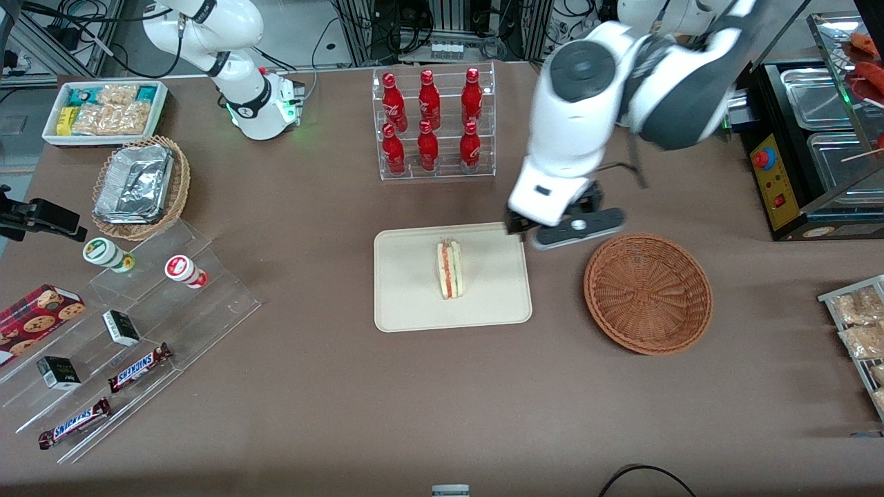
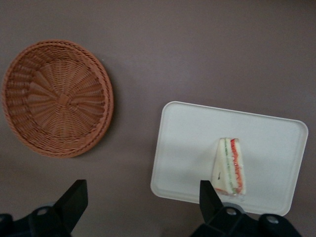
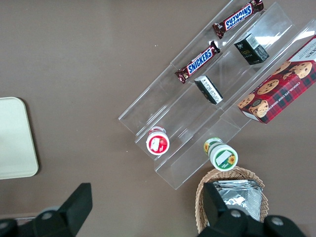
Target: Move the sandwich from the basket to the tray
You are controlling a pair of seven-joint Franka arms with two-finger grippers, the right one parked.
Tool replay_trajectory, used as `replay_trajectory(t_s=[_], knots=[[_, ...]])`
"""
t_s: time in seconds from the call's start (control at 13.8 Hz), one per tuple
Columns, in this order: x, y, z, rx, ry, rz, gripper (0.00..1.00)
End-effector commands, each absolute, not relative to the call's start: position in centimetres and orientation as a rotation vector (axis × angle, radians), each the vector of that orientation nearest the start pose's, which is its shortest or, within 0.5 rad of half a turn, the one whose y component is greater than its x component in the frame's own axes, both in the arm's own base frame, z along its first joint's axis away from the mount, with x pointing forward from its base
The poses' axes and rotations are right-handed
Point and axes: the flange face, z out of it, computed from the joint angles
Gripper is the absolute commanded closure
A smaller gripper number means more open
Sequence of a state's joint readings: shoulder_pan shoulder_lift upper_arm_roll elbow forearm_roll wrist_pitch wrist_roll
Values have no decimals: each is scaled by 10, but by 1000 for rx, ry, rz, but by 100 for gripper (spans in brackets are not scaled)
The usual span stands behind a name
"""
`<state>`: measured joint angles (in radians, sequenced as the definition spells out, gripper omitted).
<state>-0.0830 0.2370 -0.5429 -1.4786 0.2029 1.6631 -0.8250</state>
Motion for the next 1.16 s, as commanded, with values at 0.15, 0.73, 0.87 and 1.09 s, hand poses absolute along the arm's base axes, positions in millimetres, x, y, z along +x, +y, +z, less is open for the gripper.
replay_trajectory(t_s=[0.15,0.73,0.87,1.09], knots=[[531,-219,601,-3063,-96,62,0],[533,-26,639,-3146,131,87,0],[545,-36,632,-3104,163,102,0],[556,-36,625,-3124,162,96,0]])
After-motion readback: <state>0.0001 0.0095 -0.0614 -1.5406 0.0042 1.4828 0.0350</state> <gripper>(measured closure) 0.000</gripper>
